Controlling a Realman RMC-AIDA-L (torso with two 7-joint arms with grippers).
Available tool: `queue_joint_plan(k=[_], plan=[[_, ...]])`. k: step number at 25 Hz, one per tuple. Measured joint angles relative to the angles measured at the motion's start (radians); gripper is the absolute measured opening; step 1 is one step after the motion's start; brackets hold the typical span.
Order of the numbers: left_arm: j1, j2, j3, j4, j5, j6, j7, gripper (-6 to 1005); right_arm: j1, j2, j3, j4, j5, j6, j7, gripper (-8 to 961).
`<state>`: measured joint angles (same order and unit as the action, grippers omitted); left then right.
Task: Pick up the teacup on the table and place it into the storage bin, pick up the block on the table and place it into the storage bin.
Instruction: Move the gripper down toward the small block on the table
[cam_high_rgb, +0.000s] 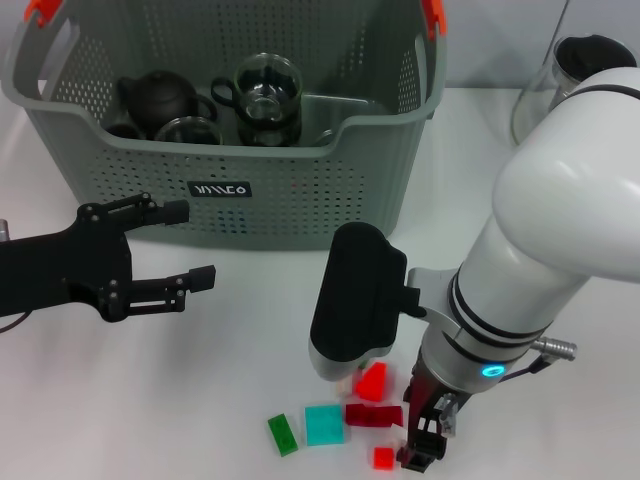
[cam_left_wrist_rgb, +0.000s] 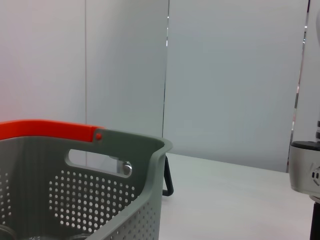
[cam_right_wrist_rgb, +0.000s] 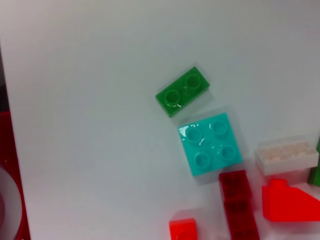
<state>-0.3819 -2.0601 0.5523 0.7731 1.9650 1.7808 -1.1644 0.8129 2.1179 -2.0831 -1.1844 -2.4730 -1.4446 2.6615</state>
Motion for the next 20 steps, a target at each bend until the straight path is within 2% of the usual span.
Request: queue_joint_plan(k=[4, 10, 15, 20], plan=[[0.0, 0.0, 0.0, 0.0, 0.0, -0.002, 0.0, 842, -0.002, -0.001, 0.0, -0.005, 0.002, -0.01, 0.0, 739], [0.0, 0.0, 0.0, 0.0, 0.0, -0.002, 0.0, 842, -0.001, 0.0, 0.0, -0.004, 0.002, -0.016, 0.0, 562], [0.0, 0.0, 0.0, 0.0, 0.0, -0.002, 0.0, 842, -0.001, 0.0, 0.0, -0.008, 0.015, -0.022, 0.001, 568], [0.0, 0.0, 0.0, 0.0, 0.0, -0.006, 0.0, 842, 0.0, 0.001, -0.001, -0.008, 0.017, -0.023, 0.001, 528]])
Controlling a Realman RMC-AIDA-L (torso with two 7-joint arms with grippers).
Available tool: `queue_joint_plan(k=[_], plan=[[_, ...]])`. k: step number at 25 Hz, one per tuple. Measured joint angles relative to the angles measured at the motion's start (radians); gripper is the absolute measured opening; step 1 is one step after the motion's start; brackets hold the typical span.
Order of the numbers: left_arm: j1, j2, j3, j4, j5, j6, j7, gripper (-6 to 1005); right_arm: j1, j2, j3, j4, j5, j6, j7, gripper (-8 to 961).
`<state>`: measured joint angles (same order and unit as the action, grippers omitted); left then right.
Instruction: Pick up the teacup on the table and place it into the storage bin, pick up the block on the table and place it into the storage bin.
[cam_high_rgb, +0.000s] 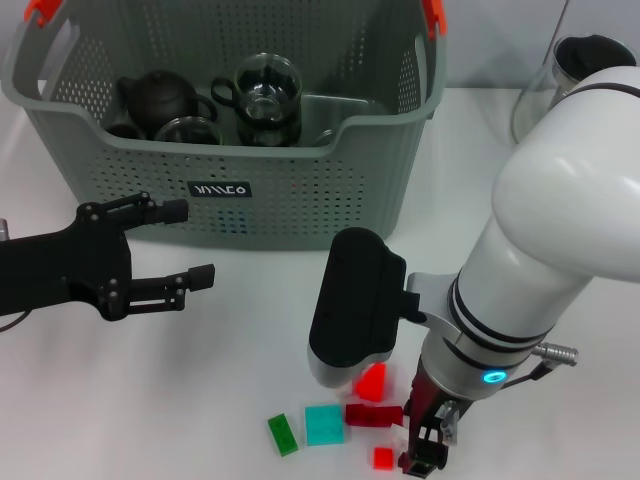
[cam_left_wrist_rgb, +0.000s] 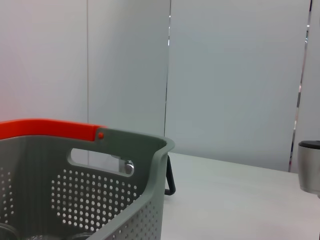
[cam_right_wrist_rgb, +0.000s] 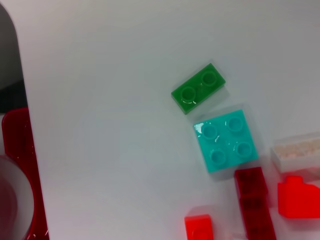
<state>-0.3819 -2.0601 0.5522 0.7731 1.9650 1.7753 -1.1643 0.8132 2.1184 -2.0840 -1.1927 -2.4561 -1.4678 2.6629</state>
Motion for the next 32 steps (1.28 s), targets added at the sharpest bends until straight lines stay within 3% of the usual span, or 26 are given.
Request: queue_joint_plan(k=[14, 20, 25, 32], plan=[[0.0, 0.0, 0.0, 0.0, 0.0, -0.002, 0.0, 842, 0.0, 0.0, -0.008, -0.002, 0.005, -0.001, 0.011, 417], [0.0, 0.0, 0.0, 0.0, 0.0, -0.005, 0.0, 842, 0.001, -0.002, -0.009, -0.003, 0.011, -0.007, 0.009, 323], [0.0, 0.0, 0.0, 0.0, 0.0, -0.006, 0.0, 842, -0.001, -0.003, -0.01, -0.013, 0.017, -0.016, 0.005, 166], [0.0, 0.0, 0.0, 0.0, 0.0, -0.006, 0.0, 842, -0.019, -0.016, 0.038, -0.071, 0.012, -0.068, 0.002, 168]])
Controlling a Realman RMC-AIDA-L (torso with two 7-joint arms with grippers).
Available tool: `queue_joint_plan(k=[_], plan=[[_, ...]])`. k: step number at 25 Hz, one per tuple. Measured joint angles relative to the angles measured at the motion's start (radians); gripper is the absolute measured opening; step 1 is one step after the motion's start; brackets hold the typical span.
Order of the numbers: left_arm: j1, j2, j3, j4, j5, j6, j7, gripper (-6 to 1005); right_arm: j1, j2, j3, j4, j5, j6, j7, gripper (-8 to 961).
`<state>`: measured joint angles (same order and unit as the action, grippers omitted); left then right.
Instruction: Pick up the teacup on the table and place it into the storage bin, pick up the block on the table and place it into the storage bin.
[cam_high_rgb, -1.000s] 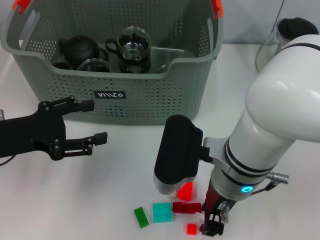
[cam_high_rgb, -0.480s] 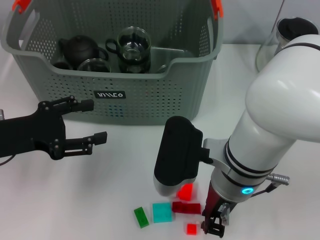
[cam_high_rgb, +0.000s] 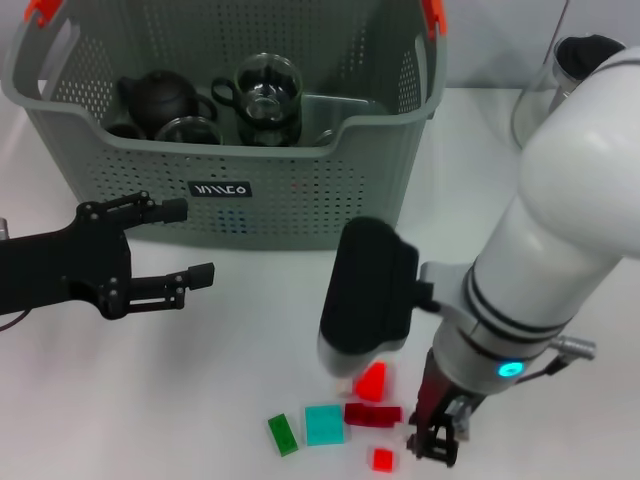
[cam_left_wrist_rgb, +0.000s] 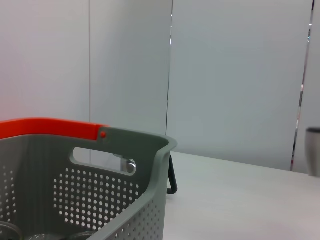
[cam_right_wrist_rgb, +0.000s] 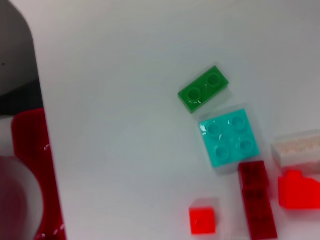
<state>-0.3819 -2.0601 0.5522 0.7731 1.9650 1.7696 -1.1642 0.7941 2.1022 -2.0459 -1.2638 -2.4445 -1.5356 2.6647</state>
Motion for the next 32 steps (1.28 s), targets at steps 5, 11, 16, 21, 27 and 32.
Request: queue_joint_plan(k=[5, 11, 16, 21, 27, 32], plan=[[0.0, 0.0, 0.0, 0.0, 0.0, 0.003, 0.0, 842, -0.034, -0.004, 0.155, -0.099, -0.014, -0.106, -0.04, 170], [0.0, 0.0, 0.0, 0.003, -0.002, 0.01, -0.001, 842, -0.041, -0.003, 0.404, -0.204, 0.038, -0.183, -0.11, 172], [0.018, 0.0, 0.0, 0.009, 0.0, 0.015, -0.001, 842, -0.005, -0.004, 0.575, -0.217, 0.094, -0.129, -0.173, 174], [0.036, 0.008, -0.022, 0.019, 0.001, 0.035, -0.001, 842, 0.047, -0.003, 0.645, -0.204, 0.098, 0.014, -0.211, 175], [0.046, 0.012, -0.036, 0.028, 0.002, 0.055, -0.001, 842, 0.109, 0.0, 0.632, -0.044, 0.096, 0.327, -0.222, 177], [0.049, 0.013, -0.036, 0.036, 0.01, 0.063, 0.0, 842, 0.182, -0.001, 0.624, 0.168, 0.096, 0.556, -0.226, 179]])
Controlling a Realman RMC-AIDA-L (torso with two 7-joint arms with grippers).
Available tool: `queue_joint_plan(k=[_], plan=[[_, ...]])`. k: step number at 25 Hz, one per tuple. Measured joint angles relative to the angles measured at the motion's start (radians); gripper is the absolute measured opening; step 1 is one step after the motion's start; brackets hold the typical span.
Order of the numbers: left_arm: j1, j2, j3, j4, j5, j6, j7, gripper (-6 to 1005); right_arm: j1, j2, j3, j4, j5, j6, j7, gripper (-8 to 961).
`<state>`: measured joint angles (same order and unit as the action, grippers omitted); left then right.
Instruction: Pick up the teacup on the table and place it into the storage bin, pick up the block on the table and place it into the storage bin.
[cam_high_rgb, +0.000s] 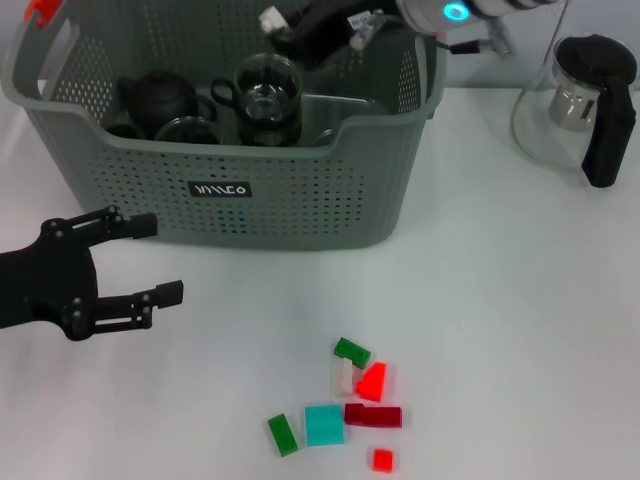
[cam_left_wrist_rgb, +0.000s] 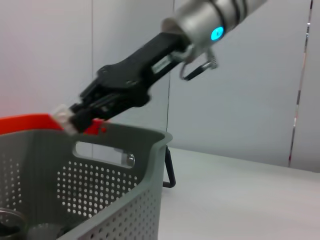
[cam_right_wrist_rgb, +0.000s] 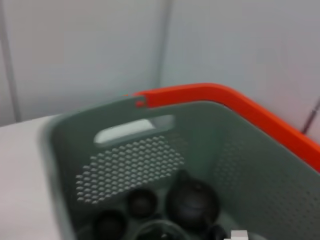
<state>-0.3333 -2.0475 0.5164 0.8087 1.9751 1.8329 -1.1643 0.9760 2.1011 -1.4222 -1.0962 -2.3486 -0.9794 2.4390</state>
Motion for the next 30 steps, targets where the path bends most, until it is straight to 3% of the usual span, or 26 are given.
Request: queue_joint_plan(k=[4, 12, 17, 20, 26, 30], plan=[[-0.002, 0.003, -0.002, 0.0, 0.013, 0.003, 0.001, 842, 0.05, -0.001, -0.003, 0.124, -0.001, 0.086, -0.01, 180], [-0.003, 0.003, -0.002, 0.0, 0.016, 0.005, 0.002, 842, 0.05, -0.002, -0.005, 0.128, -0.001, 0.116, -0.019, 183], [-0.003, 0.001, 0.002, -0.001, 0.016, 0.005, 0.001, 842, 0.021, -0.003, -0.002, 0.055, 0.004, 0.081, -0.028, 505], [-0.005, 0.001, 0.004, -0.002, 0.016, 0.006, 0.0, 842, -0.037, -0.003, 0.002, -0.087, 0.01, -0.052, -0.051, 659], [-0.004, 0.0, 0.003, -0.004, 0.016, 0.007, 0.0, 842, -0.154, -0.002, -0.003, -0.365, 0.013, -0.485, -0.092, 881], [-0.002, -0.003, -0.001, -0.005, 0.016, 0.006, 0.0, 842, -0.194, -0.001, -0.045, -0.407, 0.014, -0.688, -0.073, 898]])
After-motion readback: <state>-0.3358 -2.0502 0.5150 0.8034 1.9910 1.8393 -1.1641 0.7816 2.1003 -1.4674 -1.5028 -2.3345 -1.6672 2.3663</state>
